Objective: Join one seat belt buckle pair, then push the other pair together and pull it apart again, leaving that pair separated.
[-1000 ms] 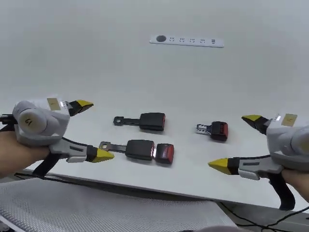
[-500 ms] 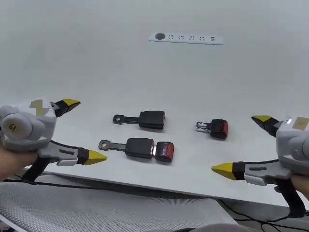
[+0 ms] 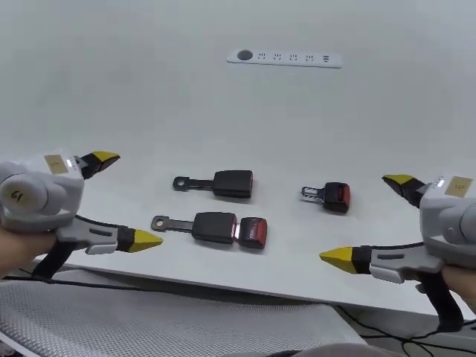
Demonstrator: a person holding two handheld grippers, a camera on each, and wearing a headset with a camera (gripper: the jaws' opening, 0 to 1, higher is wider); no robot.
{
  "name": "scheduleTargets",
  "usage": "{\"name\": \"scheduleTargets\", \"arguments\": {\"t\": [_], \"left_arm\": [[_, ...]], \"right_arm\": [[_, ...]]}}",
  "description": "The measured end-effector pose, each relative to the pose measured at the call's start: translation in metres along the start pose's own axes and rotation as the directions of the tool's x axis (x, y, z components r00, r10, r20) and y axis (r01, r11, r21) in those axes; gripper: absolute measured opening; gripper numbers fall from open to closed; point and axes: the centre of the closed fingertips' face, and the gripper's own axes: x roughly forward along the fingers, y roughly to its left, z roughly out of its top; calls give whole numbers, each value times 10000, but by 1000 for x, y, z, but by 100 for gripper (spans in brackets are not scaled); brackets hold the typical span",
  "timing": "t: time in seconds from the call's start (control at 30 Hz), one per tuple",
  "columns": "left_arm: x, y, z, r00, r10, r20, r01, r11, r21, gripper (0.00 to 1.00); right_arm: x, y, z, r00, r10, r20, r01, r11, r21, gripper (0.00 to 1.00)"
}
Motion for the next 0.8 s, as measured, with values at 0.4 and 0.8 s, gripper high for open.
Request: {"name": "scheduleTargets", "arguments": {"t": [0.4,0.8], "left_arm": [[-1,1,-9,9999,22,-107,-24,9999,-104,100],[0,1,-11,9998,-6,-187,5,10000,-25,100]], "right_arm": [[2,0,2,10000,8,7,-7,10000,-30,100],[3,-3,-1,10000,-25,-4,25,10000,-19,100]]}}
